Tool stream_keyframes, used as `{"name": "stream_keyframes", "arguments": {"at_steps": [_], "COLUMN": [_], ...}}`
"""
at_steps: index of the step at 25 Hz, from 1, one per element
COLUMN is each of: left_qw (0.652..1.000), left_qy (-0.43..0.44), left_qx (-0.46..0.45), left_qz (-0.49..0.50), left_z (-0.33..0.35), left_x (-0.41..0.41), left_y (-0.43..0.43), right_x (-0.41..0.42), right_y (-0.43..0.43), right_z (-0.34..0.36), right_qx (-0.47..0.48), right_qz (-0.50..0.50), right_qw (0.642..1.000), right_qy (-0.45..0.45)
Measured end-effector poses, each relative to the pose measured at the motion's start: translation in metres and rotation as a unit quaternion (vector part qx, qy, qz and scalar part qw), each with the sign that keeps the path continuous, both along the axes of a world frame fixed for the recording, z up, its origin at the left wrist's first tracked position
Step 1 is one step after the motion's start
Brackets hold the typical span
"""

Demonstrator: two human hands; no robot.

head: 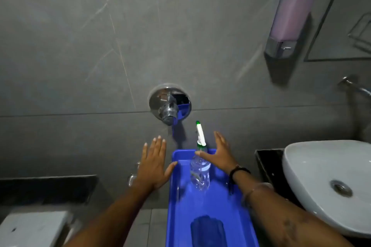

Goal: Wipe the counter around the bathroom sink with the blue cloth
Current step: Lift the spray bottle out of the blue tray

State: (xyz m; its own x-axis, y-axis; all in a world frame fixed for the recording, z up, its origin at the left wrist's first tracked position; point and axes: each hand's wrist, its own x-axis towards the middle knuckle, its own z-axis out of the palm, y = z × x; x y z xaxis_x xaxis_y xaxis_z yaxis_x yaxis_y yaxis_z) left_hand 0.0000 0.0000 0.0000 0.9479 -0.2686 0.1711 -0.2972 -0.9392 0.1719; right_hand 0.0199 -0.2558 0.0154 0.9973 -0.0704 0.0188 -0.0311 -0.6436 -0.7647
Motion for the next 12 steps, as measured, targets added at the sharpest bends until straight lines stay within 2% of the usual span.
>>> {"name": "stream_keyframes", "arguments": {"at_steps": [3,7,12], "left_qw": [0.999,0.997,0.965], "left_qy": [0.021,0.062,0.26], "left_qx": [-0.018,-0.025,0.016], "left_qz": [0.024,0.046,0.036], "left_z": [-0.021,-0.049,-0.1], "left_x": [-0.007,-0.028,-0.077], "left_y": [-0.004,-0.008,-0.006], "right_x": [0.027,0.053,0.026], "right_y": [0.028,0.054,0.067], "right_z": [0.002,-0.001,0.037], "right_qx": [0.057,0.092,0.061], "right_qz": [0.015,-0.048,-0.029], "right_qw": [0.998,0.991,0.978], "right_qy": [0.013,-0.09,-0.2]}}
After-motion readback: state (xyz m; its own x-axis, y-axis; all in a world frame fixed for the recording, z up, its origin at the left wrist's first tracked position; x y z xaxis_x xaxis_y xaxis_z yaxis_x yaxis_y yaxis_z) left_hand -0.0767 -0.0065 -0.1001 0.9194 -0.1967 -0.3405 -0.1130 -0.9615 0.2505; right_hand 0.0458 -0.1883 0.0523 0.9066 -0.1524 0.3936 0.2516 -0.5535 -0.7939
